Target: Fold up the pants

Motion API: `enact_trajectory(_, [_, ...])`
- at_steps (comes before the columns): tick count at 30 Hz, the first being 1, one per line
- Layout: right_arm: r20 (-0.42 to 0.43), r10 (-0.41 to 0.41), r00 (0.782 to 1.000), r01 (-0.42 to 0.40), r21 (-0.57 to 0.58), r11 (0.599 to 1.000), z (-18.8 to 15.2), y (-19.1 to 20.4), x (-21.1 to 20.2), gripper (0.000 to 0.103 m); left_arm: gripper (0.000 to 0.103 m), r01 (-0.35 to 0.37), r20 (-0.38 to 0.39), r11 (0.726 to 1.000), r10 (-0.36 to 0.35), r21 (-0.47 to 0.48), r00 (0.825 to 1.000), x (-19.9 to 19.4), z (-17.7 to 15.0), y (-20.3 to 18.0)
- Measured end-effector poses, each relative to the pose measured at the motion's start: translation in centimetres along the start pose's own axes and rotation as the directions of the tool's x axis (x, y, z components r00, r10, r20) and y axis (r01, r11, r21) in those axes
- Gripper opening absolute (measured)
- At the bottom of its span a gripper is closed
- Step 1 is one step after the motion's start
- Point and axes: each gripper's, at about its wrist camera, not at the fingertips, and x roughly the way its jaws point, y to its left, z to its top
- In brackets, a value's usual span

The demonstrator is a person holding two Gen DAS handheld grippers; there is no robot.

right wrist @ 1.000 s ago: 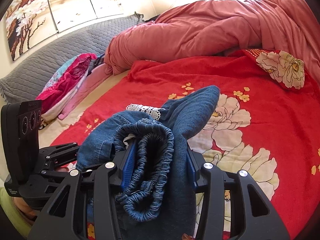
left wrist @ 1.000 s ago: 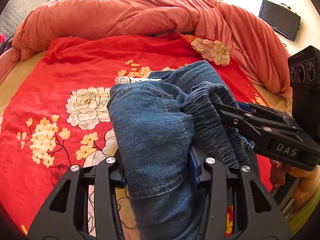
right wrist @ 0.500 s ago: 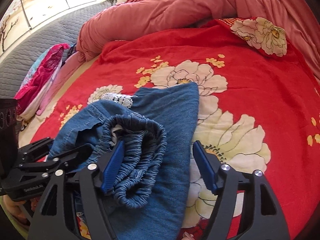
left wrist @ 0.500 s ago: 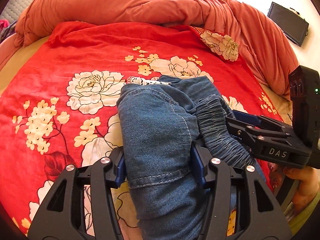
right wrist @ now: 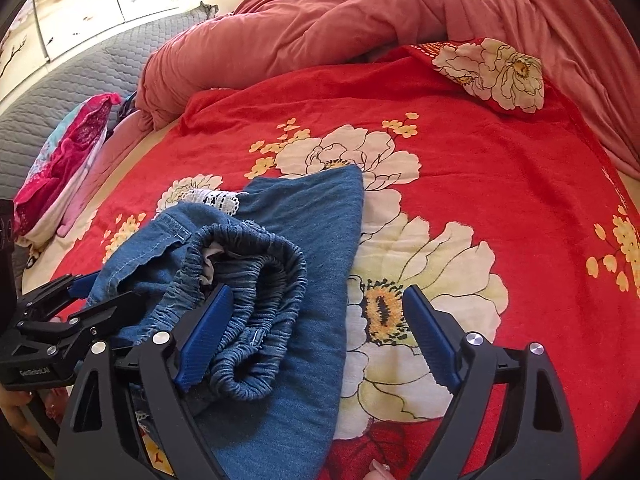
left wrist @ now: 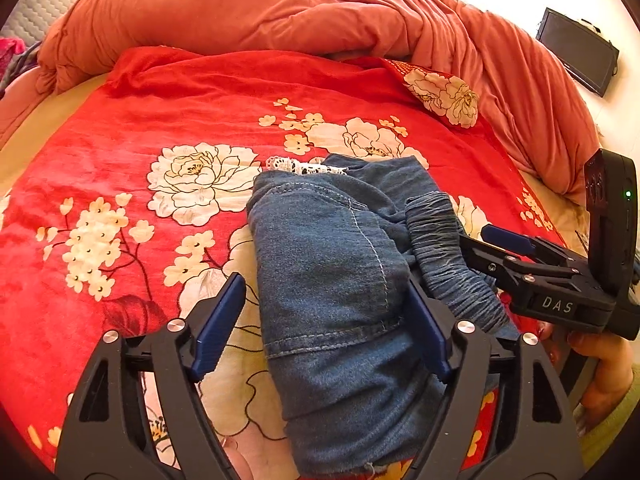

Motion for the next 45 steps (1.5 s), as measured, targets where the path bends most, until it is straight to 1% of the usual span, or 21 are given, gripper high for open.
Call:
enact_trajectory(6, [0.023,0.0,1.0,0.0,0.013,1.0,-0.1,-0.2,-0.8,0.087,0.077,0.004,0.018,1.0,-0.004,-0.002,1.0,-0.8,-0.1,0.0])
enact_trajectory(8, [0.034,0.001,0.999,-0.001,0.014,1.0,-0.1,-0.2,-1.1,0.087,0.08,0.003,0.021,1.0,-0.003,0.002,1.0,-1.0,-0.1,0.0])
enact_trajectory(11, [0.053,0.003,0.999,-0.004,0.016,1.0,-0.2,-0.1,-1.7,0.091,0.083,-0.006,0.03,1.0,0.006,0.011,1.0,-1.3,-0.2,-0.1])
enact_trajectory(14, [0.065,0.005,0.998,-0.006,0.015,1.0,-0.2,0.0,-2.1,0.091,0.087,-0.002,0.039,1.0,0.002,0.004,0.999,-1.8,-0.3,0.1])
enact_trajectory(20, [0.097,0.005,0.995,-0.006,0.011,1.0,-0.4,0.1,-3.1,0.091,0.093,-0.004,0.054,1.0,0.003,0.005,0.999,-2.4,-0.3,0.2])
enact_trajectory(23, [0.106,0.002,0.994,-0.003,0.013,1.0,-0.6,0.2,-3.5,0.091,0.093,-0.01,0.066,1.0,0.01,0.012,0.998,-2.8,-0.4,0.0])
enact_trajectory(27, [0.139,-0.011,0.99,0.01,0.009,1.0,-0.8,0.3,-4.5,0.091,0.093,-0.025,0.081,0.999,0.023,0.022,0.996,-3.5,-0.5,-0.2])
enact_trajectory(28, [0.148,-0.014,0.989,0.013,0.007,1.0,-0.8,0.4,-4.7,0.096,0.093,-0.024,0.084,0.999,0.022,0.023,0.996,-3.8,-0.6,-0.2])
enact_trajectory(29, [0.156,-0.014,0.988,0.014,0.003,1.0,-0.9,0.6,-5.0,0.098,0.093,-0.025,0.089,0.999,0.023,0.024,0.996,-4.0,-0.7,-0.3])
enact_trajectory(37, [0.219,-0.025,0.975,0.032,-0.03,0.999,-1.8,1.5,-7.2,0.098,0.093,-0.041,0.136,0.999,0.037,0.025,0.99,-6.2,-1.2,-0.8])
enact_trajectory(45, [0.292,-0.017,0.956,0.032,-0.047,0.998,-4.2,2.7,-10.2,0.098,0.093,-0.035,0.16,0.999,0.03,0.03,0.987,-8.2,-2.6,-1.3])
